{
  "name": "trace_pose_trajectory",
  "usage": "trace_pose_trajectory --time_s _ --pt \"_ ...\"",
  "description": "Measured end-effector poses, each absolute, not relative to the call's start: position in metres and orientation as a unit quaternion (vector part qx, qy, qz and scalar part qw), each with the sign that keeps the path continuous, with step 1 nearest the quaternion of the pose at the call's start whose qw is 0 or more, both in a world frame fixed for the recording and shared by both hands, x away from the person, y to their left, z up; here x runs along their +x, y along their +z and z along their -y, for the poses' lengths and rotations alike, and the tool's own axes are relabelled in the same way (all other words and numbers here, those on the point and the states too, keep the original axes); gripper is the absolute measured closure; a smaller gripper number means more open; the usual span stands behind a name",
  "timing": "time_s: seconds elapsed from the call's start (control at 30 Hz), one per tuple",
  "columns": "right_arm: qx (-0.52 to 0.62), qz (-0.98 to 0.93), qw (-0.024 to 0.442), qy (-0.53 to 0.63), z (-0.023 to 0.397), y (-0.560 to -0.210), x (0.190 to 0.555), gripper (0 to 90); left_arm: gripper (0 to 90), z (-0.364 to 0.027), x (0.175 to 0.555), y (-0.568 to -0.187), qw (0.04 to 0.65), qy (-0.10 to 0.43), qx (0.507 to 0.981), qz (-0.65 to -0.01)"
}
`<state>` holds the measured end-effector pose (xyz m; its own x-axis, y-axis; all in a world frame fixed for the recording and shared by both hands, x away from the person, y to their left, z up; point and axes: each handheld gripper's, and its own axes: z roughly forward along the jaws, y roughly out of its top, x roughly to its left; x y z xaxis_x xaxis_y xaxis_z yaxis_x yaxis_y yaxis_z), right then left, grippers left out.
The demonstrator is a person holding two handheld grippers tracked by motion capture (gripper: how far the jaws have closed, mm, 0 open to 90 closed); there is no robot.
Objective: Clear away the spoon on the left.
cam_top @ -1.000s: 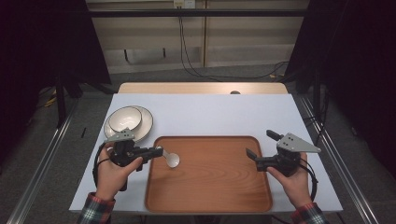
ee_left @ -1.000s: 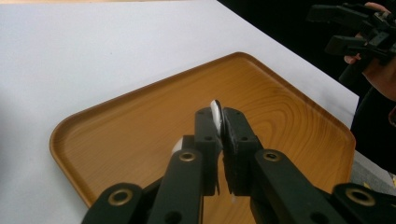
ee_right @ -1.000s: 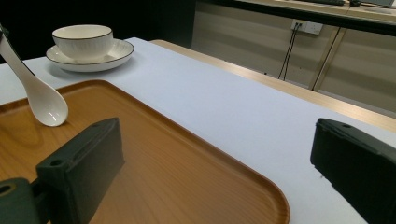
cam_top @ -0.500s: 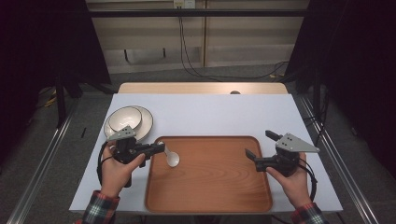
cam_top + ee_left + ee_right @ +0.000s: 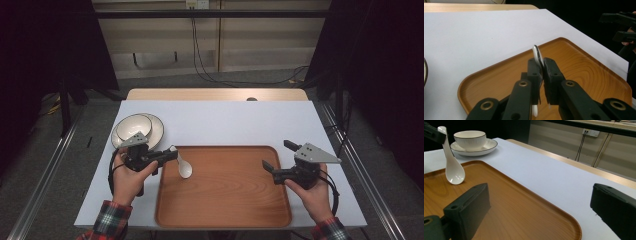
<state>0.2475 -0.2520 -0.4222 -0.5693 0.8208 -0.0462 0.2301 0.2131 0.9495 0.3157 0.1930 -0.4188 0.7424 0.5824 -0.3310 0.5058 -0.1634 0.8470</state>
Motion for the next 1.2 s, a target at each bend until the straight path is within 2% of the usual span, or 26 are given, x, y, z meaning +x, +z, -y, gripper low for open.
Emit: trace_pose_trajectory --time_s 0.47,0.73,0.97,1.2 --pt "0.364 -0.724 0.289 0.51 0.251 -0.422 0.248 2.2 85.6 -0.186 0.316 -0.421 0.541 0.038 0.766 -0.346" --pt "0.364 -0.723 0.29 0.511 0.252 -0.422 0.247 2.2 85.7 -0.184 0.307 -0.414 0.546 0.016 0.77 -0.33" --pt "0.366 -0.721 0.292 0.511 0.252 -0.421 0.246 2.2 85.6 -0.175 0.3 -0.415 0.536 -0.034 0.781 -0.319" --pt "0.362 -0.723 0.29 0.512 0.252 -0.422 0.247 2.2 85.2 -0.175 0.304 -0.423 0.535 -0.029 0.779 -0.326"
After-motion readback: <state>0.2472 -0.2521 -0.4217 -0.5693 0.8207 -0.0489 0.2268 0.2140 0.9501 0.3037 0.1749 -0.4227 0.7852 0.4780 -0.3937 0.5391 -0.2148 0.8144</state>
